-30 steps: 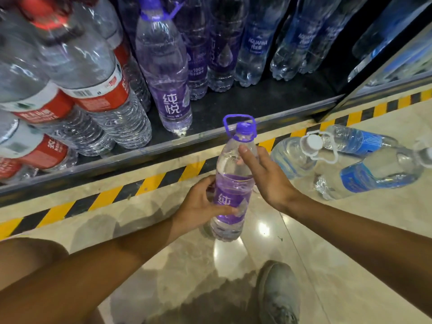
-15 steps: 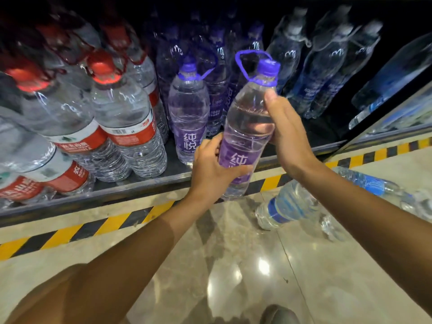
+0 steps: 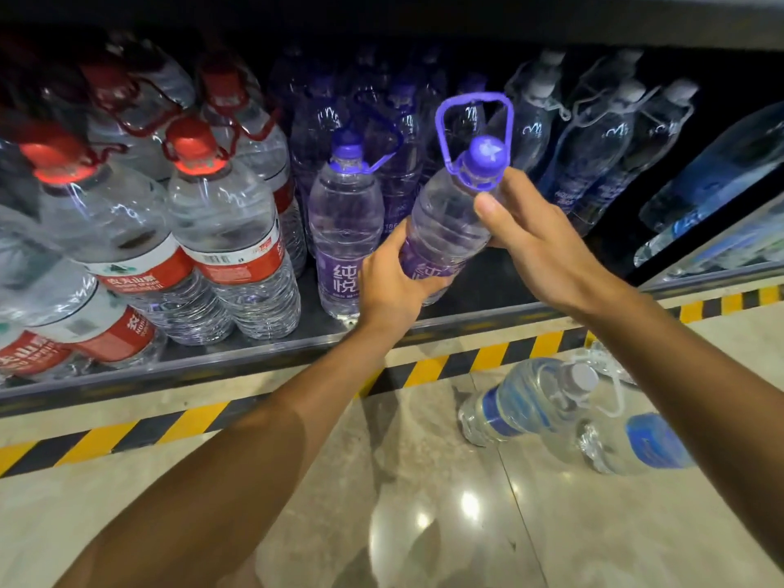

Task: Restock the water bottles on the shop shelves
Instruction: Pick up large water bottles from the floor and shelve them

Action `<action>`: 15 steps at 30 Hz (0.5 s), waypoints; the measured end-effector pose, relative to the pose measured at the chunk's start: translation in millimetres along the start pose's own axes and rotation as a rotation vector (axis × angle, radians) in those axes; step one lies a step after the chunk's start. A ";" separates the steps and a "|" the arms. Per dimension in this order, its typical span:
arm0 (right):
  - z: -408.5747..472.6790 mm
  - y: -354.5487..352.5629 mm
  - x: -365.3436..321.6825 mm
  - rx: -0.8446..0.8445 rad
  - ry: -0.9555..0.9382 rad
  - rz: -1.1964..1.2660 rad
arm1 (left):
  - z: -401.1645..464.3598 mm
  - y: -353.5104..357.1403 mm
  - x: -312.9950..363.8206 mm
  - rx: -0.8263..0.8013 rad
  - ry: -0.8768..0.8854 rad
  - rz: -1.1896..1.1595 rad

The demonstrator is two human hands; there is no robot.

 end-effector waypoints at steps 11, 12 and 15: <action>23.8 11.1 51.9 -0.089 0.094 0.094 | 7.0 17.8 -30.9 -0.005 -0.064 0.059; 26.5 11.9 52.0 -0.099 0.098 0.098 | 7.8 18.2 -32.6 -0.007 -0.078 0.055; 35.6 15.4 47.1 -0.117 0.100 0.060 | 11.4 19.1 -39.6 -0.015 -0.138 0.032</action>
Point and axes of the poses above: each hand's wrist, its own z-axis towards the middle knuckle, its own y-axis out of the palm, x = y × z, the point moved 8 cm from there along z, towards the middle knuckle, and after that the axes turned 1 degree about -x, right-handed, at the moved point
